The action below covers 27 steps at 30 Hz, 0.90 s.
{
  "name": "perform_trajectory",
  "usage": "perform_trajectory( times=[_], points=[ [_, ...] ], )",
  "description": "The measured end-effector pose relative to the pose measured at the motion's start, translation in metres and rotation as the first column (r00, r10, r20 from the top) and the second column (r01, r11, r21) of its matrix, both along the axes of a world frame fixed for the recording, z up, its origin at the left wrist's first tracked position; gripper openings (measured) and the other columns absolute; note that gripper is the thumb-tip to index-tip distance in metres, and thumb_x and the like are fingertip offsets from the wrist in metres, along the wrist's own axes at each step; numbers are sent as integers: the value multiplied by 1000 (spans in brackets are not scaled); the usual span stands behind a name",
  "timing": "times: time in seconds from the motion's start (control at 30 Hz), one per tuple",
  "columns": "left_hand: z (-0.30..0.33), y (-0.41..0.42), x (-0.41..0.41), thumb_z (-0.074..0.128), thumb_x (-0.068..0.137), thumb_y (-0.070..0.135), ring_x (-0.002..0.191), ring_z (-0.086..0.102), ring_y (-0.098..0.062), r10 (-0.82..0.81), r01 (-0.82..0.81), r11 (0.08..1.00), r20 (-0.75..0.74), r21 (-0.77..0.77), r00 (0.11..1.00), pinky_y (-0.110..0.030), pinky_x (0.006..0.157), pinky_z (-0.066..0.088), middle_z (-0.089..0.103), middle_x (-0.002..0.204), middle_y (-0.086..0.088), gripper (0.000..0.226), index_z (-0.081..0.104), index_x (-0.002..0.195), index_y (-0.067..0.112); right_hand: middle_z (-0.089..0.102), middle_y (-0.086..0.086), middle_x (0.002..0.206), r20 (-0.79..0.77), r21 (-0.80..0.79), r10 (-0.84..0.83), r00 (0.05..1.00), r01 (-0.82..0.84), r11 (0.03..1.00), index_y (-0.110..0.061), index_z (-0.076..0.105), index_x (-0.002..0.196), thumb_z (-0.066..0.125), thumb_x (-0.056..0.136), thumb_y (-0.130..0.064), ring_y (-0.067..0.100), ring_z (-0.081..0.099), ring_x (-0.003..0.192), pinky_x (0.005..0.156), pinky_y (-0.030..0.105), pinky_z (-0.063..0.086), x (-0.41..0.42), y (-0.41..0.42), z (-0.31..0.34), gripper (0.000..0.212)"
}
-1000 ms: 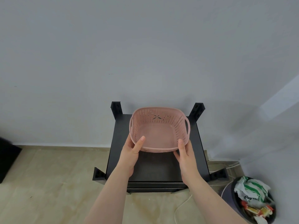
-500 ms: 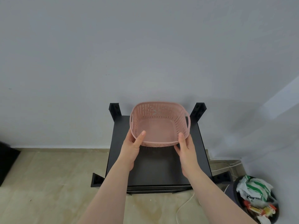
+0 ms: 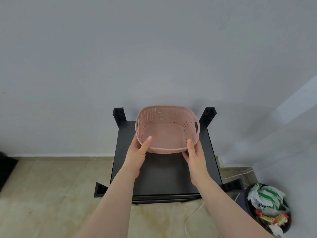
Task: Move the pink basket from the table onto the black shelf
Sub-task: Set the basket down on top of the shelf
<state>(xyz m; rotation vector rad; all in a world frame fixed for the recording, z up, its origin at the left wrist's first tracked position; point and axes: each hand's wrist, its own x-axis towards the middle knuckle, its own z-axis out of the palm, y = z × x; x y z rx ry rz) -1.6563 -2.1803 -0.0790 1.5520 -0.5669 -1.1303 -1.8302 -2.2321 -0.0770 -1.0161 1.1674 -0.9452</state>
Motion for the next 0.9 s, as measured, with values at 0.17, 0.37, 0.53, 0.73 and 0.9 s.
perform_trajectory(
  times=[0.17,0.37,0.53,0.73,0.9],
  points=[
    [0,0,0,61,89,45,104,51,5,1,-1,1000,15,8,1000,-26,94,33,59,117,23,51,47,137,38,56,-24,124,0,4,1,1000,-1,1000,-32,43,141,46,101,-36,-3,55,114,109,33,43,0,0,-1,41],
    [2,0,0,60,89,46,103,51,7,-1,1,1000,20,12,1000,-24,92,32,58,114,27,53,46,139,37,57,-22,123,5,14,-4,1000,3,1000,-34,44,138,46,102,-35,0,56,114,110,33,43,0,0,1,36],
    [2,0,1,61,88,48,114,49,-4,-8,8,1000,11,6,1000,-26,93,31,59,121,21,56,45,141,37,56,-20,125,-1,17,-1,1000,1,1000,-31,42,143,46,102,-36,4,55,118,112,35,41,0,1,1,42],
    [3,2,-1,59,89,48,117,49,-4,-21,21,1000,6,-9,1000,-26,96,32,58,128,18,59,43,144,37,55,-21,124,-27,21,7,1000,-6,1000,-27,40,148,46,101,-37,9,51,125,113,37,41,-1,2,3,48],
    [9,3,-9,59,91,42,106,53,6,75,-73,996,41,-58,996,-9,80,37,61,126,14,55,46,144,30,55,-15,130,-41,41,19,999,-17,999,-26,39,149,46,101,-38,11,49,129,114,41,40,-1,0,5,49]
  ],
)
